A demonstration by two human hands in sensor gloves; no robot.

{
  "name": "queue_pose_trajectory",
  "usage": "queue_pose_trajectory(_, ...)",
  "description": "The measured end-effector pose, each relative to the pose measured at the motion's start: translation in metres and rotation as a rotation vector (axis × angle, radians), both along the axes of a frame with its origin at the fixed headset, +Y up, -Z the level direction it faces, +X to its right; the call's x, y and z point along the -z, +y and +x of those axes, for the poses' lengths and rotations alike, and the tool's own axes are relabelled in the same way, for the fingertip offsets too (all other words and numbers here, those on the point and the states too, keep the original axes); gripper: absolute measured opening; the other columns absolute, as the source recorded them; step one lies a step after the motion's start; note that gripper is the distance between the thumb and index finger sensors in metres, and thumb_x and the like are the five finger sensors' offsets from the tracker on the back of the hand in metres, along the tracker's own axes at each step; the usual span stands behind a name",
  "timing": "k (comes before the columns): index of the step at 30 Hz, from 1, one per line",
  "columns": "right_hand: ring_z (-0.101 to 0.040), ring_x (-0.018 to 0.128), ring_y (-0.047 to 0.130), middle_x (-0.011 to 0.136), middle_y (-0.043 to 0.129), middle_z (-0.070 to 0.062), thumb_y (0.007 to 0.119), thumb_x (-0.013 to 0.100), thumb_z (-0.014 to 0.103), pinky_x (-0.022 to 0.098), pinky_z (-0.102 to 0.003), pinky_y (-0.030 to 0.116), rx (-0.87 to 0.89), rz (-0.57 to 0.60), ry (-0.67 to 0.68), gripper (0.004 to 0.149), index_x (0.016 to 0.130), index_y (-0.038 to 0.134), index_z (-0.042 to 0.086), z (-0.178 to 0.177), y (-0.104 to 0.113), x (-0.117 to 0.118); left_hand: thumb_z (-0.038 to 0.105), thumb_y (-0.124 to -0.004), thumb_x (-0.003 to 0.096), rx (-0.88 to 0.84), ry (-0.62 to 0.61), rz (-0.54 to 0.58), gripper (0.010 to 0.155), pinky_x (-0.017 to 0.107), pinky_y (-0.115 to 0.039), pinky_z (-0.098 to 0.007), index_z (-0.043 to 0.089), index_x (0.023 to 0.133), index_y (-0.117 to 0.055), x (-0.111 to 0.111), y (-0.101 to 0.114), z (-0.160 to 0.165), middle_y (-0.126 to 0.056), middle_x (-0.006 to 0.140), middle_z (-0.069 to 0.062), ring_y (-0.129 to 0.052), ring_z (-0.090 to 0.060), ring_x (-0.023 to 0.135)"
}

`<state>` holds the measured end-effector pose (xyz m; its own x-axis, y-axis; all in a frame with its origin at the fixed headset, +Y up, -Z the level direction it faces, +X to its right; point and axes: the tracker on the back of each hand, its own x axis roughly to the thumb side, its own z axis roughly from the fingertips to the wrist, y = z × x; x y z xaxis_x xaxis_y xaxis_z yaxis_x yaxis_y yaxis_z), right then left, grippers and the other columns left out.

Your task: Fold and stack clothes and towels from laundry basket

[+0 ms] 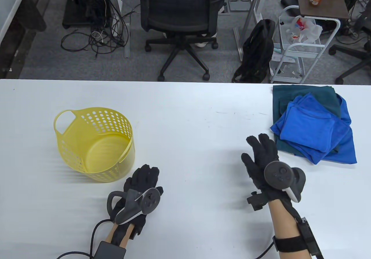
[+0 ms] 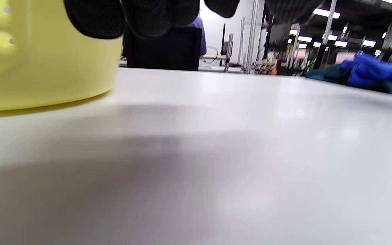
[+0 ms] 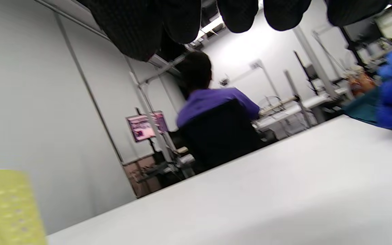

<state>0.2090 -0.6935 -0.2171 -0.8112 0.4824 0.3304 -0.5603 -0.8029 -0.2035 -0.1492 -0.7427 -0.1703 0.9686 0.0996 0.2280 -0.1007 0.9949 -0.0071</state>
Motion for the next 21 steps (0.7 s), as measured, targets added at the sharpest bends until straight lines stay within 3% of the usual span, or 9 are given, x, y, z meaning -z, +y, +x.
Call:
queue_pose_trajectory(3, -0.062, 0.102, 0.036, 0.118, 0.034, -0.033, 0.072, 0.064, 0.034, 0.062, -0.082, 0.045, -0.112, 0.052, 0.038, 0.065, 0.116, 0.045, 0.006, -0.018, -0.002, -0.019, 0.057, -0.063, 0.0579, -0.121, -0.026, 0.105, 0.081, 0.075, -0.062, -0.063, 0.019, 0.122, -0.032, -0.006, 0.007, 0.0, -0.039, 0.126, -0.025, -0.054, -0.048, 0.112)
queue_pose_trajectory(7, -0.061, 0.101, 0.037, 0.117, 0.035, -0.034, 0.071, 0.064, 0.034, 0.062, -0.081, 0.046, -0.219, 0.027, 0.093, 0.066, 0.116, 0.044, 0.006, -0.035, -0.017, -0.042, 0.058, -0.062, 0.0583, -0.206, -0.03, 0.19, 0.084, 0.077, -0.056, -0.065, 0.018, 0.123, -0.025, -0.011, 0.015, -0.003, -0.028, 0.127, -0.027, -0.043, -0.051, 0.114)
queue_pose_trajectory(11, -0.063, 0.101, 0.038, 0.117, 0.036, -0.035, 0.07, 0.064, 0.034, 0.062, -0.081, 0.047, -0.303, -0.008, 0.101, 0.066, 0.116, 0.043, 0.005, -0.041, -0.031, -0.049, 0.058, -0.062, 0.0586, -0.243, -0.027, 0.175, 0.087, 0.076, -0.053, -0.068, 0.016, 0.123, -0.021, -0.009, 0.013, -0.004, -0.022, 0.126, -0.03, -0.036, -0.054, 0.113)
queue_pose_trajectory(21, -0.064, 0.1, 0.04, 0.116, 0.037, -0.036, 0.069, 0.064, 0.034, 0.062, -0.08, 0.048, -0.325, -0.046, 0.155, 0.064, 0.116, 0.044, 0.005, -0.045, -0.042, -0.048, 0.057, -0.063, 0.0583, -0.134, -0.078, 0.145, 0.087, 0.075, -0.054, -0.069, 0.016, 0.123, -0.022, -0.008, -0.001, 0.005, -0.021, 0.126, -0.031, -0.035, -0.056, 0.112)
